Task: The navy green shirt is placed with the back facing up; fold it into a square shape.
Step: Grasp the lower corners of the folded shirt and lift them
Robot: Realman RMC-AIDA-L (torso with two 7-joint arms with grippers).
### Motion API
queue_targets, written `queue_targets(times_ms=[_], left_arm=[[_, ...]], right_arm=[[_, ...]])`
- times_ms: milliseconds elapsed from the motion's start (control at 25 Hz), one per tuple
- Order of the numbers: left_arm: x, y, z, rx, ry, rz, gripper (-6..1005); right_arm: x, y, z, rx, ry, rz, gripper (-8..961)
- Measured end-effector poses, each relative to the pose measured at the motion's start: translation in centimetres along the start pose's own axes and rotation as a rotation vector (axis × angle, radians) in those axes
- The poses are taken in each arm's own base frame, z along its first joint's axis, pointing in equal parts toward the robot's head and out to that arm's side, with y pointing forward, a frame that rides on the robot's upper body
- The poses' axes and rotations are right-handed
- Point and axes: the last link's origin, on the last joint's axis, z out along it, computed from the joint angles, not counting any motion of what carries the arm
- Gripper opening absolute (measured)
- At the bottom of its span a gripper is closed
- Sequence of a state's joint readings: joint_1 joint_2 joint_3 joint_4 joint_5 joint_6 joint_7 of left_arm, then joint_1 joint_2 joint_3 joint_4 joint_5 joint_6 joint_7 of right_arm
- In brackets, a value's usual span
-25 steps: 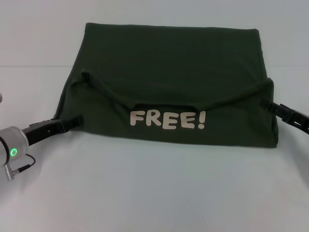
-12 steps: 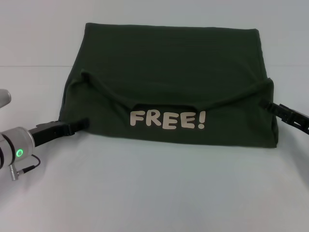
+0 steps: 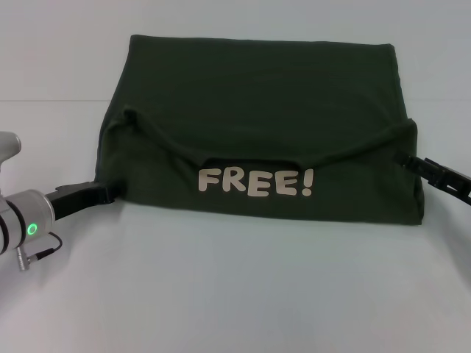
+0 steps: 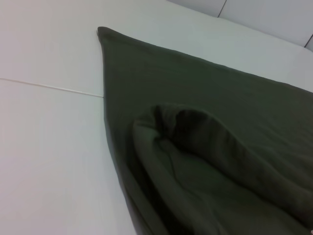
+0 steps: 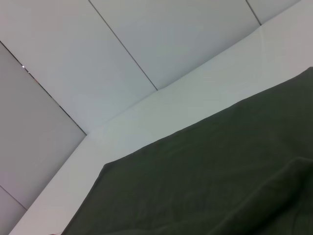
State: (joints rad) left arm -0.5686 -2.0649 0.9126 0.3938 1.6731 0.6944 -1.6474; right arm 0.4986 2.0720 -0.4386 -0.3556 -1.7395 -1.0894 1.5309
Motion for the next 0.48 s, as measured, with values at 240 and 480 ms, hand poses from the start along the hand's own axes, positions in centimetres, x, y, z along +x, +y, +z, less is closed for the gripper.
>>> queue_targets(times_ms=[240,480], left_arm=[[0.12,-0.11,-0.01,0.006,0.004,0.002,367],[0.13,-0.42,-0.11,0.02,0.007,0.0,172]], right_arm=[[0.07,-0.03,-0.05,0.001,0.0,0.002,946],[-0.05,-0.11,-0.19,-0.001,0.004,0.015,946]])
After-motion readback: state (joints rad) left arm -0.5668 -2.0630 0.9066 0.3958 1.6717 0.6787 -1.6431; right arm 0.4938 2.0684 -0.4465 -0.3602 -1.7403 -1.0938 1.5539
